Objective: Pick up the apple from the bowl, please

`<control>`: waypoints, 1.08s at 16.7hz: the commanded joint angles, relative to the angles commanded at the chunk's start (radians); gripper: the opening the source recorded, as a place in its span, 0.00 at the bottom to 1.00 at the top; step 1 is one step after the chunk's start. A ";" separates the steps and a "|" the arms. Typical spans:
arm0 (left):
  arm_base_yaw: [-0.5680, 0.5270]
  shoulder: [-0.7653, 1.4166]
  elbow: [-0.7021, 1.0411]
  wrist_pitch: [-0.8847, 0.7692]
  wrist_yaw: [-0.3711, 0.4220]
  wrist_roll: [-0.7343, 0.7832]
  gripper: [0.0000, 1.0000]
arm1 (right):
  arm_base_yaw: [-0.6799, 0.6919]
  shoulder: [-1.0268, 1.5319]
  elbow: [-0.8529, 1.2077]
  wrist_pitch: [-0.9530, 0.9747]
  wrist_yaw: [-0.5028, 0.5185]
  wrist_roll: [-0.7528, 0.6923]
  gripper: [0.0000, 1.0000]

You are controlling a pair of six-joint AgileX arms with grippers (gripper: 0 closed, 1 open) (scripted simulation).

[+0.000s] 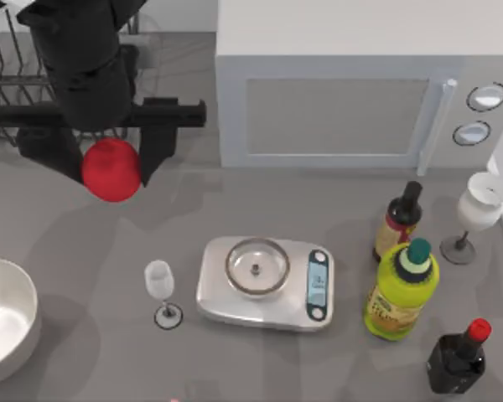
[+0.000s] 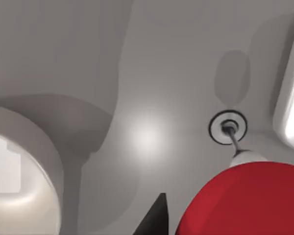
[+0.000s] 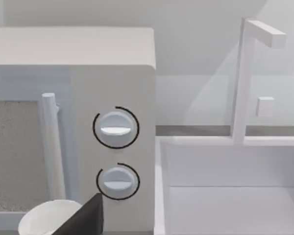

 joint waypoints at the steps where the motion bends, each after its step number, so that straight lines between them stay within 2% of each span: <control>1: -0.027 0.026 0.001 0.025 0.000 -0.027 0.00 | 0.000 0.000 0.000 0.000 0.000 0.000 1.00; 7: -0.047 0.045 -0.001 0.046 -0.001 -0.047 0.00 | 0.000 0.000 0.000 0.000 0.000 0.000 1.00; 9: -0.054 0.045 -0.009 0.072 -0.026 -0.056 0.00 | 0.000 0.000 0.000 0.000 0.000 0.000 1.00; 14: -0.053 0.064 -0.166 0.270 -0.084 -0.067 0.00 | 0.000 0.000 0.000 0.000 0.000 0.000 1.00; 18: -0.040 0.097 -0.333 0.436 -0.027 -0.051 0.00 | 0.000 0.000 0.000 0.000 0.000 0.000 1.00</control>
